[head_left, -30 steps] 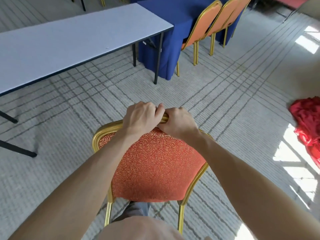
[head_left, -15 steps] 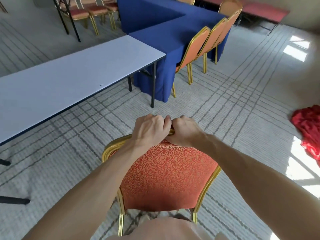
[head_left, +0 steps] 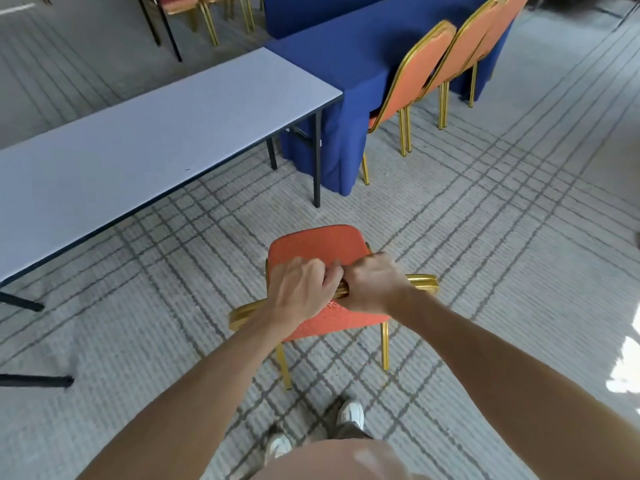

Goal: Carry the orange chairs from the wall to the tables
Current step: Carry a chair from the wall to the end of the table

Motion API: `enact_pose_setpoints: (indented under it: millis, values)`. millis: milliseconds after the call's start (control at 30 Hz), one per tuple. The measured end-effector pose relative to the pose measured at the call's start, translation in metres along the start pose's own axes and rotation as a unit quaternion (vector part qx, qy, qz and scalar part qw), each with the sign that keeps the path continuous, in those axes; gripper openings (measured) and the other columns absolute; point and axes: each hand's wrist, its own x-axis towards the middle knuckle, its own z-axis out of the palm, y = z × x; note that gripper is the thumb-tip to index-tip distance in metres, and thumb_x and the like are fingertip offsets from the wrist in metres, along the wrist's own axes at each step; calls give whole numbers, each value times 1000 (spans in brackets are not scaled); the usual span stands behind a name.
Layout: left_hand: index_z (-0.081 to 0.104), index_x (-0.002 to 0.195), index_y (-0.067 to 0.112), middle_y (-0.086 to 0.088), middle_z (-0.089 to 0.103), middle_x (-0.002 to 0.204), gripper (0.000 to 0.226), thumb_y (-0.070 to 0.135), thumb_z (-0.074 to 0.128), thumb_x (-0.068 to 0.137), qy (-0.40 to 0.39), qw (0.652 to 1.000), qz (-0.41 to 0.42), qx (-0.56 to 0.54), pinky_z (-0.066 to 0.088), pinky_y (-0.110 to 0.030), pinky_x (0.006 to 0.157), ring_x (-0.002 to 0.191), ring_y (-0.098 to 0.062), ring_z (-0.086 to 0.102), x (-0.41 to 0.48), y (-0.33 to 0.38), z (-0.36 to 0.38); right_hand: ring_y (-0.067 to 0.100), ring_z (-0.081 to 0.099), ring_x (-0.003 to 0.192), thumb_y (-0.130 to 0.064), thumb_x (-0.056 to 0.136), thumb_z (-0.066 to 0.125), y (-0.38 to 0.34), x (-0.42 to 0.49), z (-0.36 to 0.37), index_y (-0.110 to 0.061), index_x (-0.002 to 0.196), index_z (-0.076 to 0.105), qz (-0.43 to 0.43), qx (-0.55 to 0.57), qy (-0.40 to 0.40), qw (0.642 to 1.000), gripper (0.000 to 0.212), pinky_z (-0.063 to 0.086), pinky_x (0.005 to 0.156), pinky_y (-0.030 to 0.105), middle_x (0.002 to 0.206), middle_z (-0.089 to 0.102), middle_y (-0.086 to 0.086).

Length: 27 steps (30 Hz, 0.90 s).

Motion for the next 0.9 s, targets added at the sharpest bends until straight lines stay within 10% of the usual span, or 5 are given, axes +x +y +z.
enact_pose_setpoints:
  millis: [233, 900]
  values:
    - [41, 46, 26, 11, 39, 37, 67, 57, 23, 102, 49, 998, -7, -27, 17, -19, 35, 29, -7, 40, 57, 44, 37, 18, 39, 39, -42, 80, 57, 84, 20, 4, -22, 60, 40, 9, 36, -15, 999, 33, 32, 50, 25, 46, 45, -7]
    - [60, 51, 14, 5, 38, 40, 61, 41, 37, 101, 190, 980, -18, 59, 33, -21, 36, 34, -15, 40, 279, -39, 24, 23, 57, 48, -35, 74, 68, 163, 228, -1, -21, 76, 68, 70, 122, 141, 980, 14, 33, 51, 24, 56, 62, -5]
